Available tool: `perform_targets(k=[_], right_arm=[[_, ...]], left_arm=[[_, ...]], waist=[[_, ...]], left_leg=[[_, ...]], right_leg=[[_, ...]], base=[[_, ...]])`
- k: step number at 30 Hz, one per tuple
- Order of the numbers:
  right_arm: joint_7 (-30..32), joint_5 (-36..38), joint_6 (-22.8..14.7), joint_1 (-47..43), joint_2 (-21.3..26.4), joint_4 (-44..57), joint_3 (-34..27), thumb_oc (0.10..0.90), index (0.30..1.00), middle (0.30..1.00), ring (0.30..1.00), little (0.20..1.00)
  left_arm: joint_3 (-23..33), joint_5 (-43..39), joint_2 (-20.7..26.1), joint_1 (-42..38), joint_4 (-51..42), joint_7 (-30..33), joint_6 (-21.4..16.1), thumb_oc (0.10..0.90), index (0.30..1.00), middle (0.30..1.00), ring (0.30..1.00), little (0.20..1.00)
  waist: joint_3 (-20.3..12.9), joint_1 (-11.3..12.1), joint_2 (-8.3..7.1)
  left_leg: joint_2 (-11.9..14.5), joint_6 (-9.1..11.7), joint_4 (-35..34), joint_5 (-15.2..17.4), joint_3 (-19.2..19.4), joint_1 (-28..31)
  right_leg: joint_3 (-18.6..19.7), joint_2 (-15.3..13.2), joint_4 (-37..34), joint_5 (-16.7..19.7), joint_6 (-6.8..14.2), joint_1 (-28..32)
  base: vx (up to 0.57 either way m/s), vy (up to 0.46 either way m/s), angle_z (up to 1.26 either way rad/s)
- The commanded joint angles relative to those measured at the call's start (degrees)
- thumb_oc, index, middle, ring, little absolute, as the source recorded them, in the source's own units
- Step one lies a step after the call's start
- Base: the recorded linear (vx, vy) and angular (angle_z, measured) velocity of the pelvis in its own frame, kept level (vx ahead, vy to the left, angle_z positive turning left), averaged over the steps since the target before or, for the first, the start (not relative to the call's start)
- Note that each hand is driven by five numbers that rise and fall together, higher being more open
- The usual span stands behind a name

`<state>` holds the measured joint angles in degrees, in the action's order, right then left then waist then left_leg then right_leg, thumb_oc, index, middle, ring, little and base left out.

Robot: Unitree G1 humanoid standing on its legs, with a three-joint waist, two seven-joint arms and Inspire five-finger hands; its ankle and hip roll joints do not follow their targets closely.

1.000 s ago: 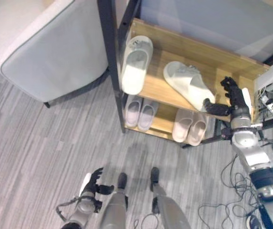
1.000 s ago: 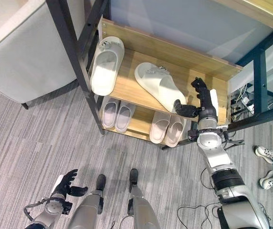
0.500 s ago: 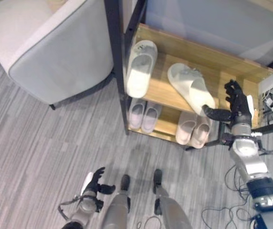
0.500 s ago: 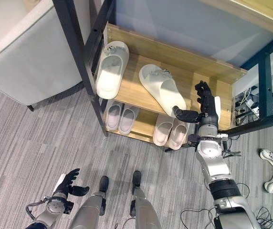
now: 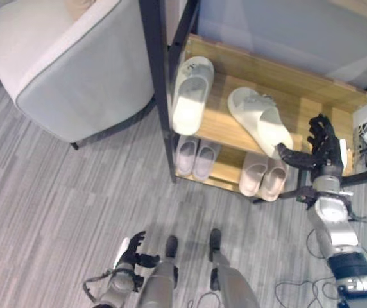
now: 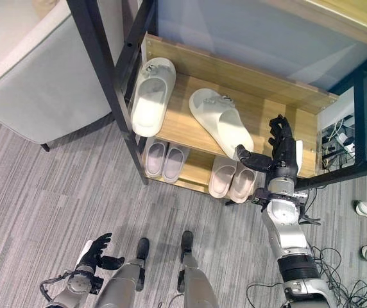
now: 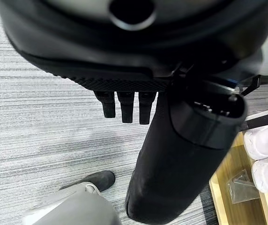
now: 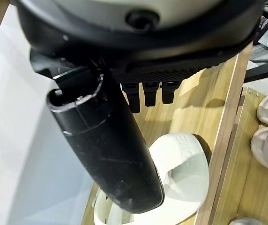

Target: Arrange the slippers neatly on the shoe rack.

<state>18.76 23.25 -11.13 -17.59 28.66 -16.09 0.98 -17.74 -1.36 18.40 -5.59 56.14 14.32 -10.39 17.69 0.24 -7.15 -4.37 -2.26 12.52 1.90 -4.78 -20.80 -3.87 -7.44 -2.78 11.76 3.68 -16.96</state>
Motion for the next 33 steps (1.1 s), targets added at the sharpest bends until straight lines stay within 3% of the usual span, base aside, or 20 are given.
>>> perform_targets(k=[1, 10, 19, 33], right_arm=[[0.51, 4.08, -9.24, -1.38, 0.36, 3.90, -7.69, 0.800, 0.900, 0.900, 0.900, 0.900], [-0.07, 5.75, -10.50, 0.07, -1.02, 7.38, -8.71, 0.800, 0.900, 0.900, 0.900, 0.900], [-2.88, 5.69, -9.22, 4.69, -2.29, 8.42, -8.49, 0.800, 0.900, 0.900, 0.900, 0.900], [-2.28, -3.92, -5.99, 7.89, -2.20, 6.56, -6.83, 0.800, 0.900, 0.900, 0.900, 0.900]], left_arm=[[-0.32, 2.20, -0.67, 1.11, -0.17, 0.23, -1.63, 0.800, 0.900, 0.900, 0.900, 0.900], [0.58, 1.99, -0.64, 1.48, -0.03, 0.39, -1.55, 0.800, 0.900, 0.900, 0.900, 0.900], [1.73, 2.49, -0.59, 2.63, -0.43, 0.10, -1.54, 0.800, 0.900, 0.900, 0.900, 0.900], [3.59, 3.40, -0.56, 5.26, -0.84, -0.32, -1.76, 0.800, 0.900, 0.900, 0.900, 0.900]], waist=[[-4.38, 0.56, 1.46], [-4.84, 0.39, 1.64], [-5.66, 0.07, 1.82], [-8.31, 0.09, 2.59]], left_leg=[[1.84, 0.19, -12.63, 0.83, 1.08, 8.29], [1.86, 0.18, -12.64, 1.10, 1.18, 8.79], [1.84, 0.18, -12.74, 1.45, 1.30, 10.11], [1.71, 0.22, -13.13, 2.19, 1.73, 13.77]], right_leg=[[-1.35, -2.83, 4.56, -8.76, 5.54, 4.16], [-1.34, -2.76, 4.63, -9.02, 5.51, 4.68], [-1.45, -2.73, 4.93, -9.28, 5.62, 5.57], [-1.82, -2.98, 5.07, -10.23, 5.54, 8.77]], base=[[0.00, 0.000, 0.00], [0.00, 0.000, 0.00], [0.00, 0.000, 0.00], [0.02, -0.006, 0.00]])
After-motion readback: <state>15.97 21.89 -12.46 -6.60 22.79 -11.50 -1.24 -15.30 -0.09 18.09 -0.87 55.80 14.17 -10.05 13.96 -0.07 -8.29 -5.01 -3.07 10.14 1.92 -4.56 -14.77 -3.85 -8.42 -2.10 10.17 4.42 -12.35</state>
